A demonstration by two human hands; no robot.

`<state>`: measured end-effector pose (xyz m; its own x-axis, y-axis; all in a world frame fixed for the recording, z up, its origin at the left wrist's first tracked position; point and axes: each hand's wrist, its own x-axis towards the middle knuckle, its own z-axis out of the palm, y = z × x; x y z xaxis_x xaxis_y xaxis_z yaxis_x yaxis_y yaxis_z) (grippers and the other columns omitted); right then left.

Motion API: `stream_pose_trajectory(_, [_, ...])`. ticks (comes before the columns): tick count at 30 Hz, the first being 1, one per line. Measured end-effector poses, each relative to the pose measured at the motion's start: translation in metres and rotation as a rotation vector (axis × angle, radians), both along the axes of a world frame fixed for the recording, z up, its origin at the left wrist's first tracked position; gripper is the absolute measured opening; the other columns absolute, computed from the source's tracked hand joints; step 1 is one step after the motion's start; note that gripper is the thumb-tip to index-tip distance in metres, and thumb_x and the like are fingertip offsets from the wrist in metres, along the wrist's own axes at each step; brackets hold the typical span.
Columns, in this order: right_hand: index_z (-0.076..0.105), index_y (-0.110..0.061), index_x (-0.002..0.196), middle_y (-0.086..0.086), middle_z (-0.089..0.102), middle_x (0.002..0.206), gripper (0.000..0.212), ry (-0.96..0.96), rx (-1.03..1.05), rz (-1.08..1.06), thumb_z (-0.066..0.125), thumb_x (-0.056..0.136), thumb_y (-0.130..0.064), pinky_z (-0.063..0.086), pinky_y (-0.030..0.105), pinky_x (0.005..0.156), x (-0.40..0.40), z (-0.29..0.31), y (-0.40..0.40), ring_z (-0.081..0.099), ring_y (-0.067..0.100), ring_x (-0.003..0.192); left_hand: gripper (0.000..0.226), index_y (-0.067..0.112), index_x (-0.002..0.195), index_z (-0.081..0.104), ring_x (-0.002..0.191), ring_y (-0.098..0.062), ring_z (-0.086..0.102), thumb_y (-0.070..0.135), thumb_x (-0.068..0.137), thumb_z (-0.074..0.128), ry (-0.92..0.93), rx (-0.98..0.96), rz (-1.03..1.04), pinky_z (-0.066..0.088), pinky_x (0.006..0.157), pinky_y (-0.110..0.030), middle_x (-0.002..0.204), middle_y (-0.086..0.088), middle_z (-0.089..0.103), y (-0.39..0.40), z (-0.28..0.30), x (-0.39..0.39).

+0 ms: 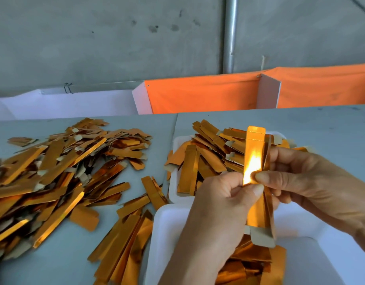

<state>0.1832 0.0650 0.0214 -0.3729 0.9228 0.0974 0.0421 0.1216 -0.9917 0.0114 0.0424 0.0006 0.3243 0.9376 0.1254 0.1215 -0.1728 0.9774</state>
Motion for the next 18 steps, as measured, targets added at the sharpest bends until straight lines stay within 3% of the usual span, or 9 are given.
stream_pose_trajectory(3, [0.07, -0.014, 0.071, 0.003, 0.057, 0.057, 0.019, -0.062, 0.062, -0.07, 0.083, 0.065, -0.027, 0.044, 0.017, 0.047, -0.005, -0.001, -0.001, 0.056, 0.013, 0.049, 0.026, 0.014, 0.1, 0.066, 0.095, -0.039, 0.063, 0.035, 0.092, 0.053, 0.06, 0.012, -0.014, 0.051, 0.083, -0.059, 0.096, -0.017, 0.069, -0.001, 0.003, -0.002])
stream_pose_trajectory(6, [0.069, -0.013, 0.072, 0.002, 0.058, 0.057, 0.022, -0.119, 0.127, -0.165, 0.075, 0.06, -0.031, 0.044, 0.016, 0.046, -0.012, 0.0, -0.003, 0.055, 0.011, 0.049, 0.018, 0.018, 0.099, 0.066, 0.085, -0.025, 0.065, 0.03, 0.09, 0.056, 0.064, -0.035, -0.074, 0.055, 0.081, -0.043, 0.092, -0.01, 0.07, 0.0, 0.006, -0.004])
stream_pose_trajectory(8, [0.069, -0.016, 0.072, 0.004, 0.061, 0.058, 0.024, -0.162, 0.187, -0.242, 0.074, 0.058, -0.035, 0.043, 0.015, 0.046, -0.017, -0.001, -0.005, 0.057, 0.012, 0.049, 0.019, 0.023, 0.099, 0.067, 0.088, -0.012, 0.068, 0.031, 0.082, 0.063, 0.023, -0.093, -0.124, 0.053, 0.079, -0.032, 0.091, 0.003, 0.073, -0.003, 0.006, -0.002])
stream_pose_trajectory(11, [0.067, -0.019, 0.063, 0.002, 0.061, 0.05, 0.022, -0.113, 0.17, -0.323, 0.073, 0.061, -0.039, 0.041, 0.014, 0.039, -0.023, -0.004, -0.005, 0.056, 0.008, 0.04, 0.012, 0.017, 0.098, 0.067, 0.087, -0.012, 0.071, 0.016, 0.086, 0.065, -0.103, -0.135, -0.147, 0.054, 0.084, -0.031, 0.09, 0.0, 0.075, -0.005, 0.004, 0.002])
stream_pose_trajectory(13, [0.063, -0.018, 0.059, 0.0, 0.055, 0.046, 0.035, -0.083, 0.081, -0.207, 0.067, 0.069, -0.051, 0.044, 0.017, 0.044, -0.018, -0.004, -0.006, 0.052, 0.01, 0.039, 0.011, 0.013, 0.098, 0.068, 0.083, -0.014, 0.072, 0.01, 0.09, 0.061, -0.153, -0.183, -0.15, 0.055, 0.072, -0.02, 0.089, -0.004, 0.075, -0.005, 0.003, 0.003])
stream_pose_trajectory(15, [0.062, -0.006, 0.07, 0.007, 0.053, 0.056, 0.056, -0.007, -0.05, 0.001, 0.071, 0.069, -0.062, 0.048, 0.024, 0.052, -0.007, -0.001, -0.005, 0.053, 0.018, 0.048, 0.012, 0.011, 0.099, 0.067, 0.08, -0.015, 0.072, 0.009, 0.09, 0.061, -0.197, -0.232, -0.156, 0.051, 0.059, -0.011, 0.089, -0.005, 0.075, -0.005, 0.005, 0.001])
stream_pose_trajectory(18, [0.062, 0.005, 0.091, 0.022, 0.06, 0.078, 0.058, 0.008, -0.143, 0.175, 0.087, 0.062, -0.038, 0.053, 0.031, 0.058, 0.008, 0.002, -0.004, 0.058, 0.028, 0.061, 0.013, 0.012, 0.1, 0.068, 0.079, -0.015, 0.073, 0.008, 0.089, 0.063, -0.208, -0.24, -0.148, 0.051, 0.057, -0.011, 0.088, -0.005, 0.075, -0.004, 0.005, 0.0])
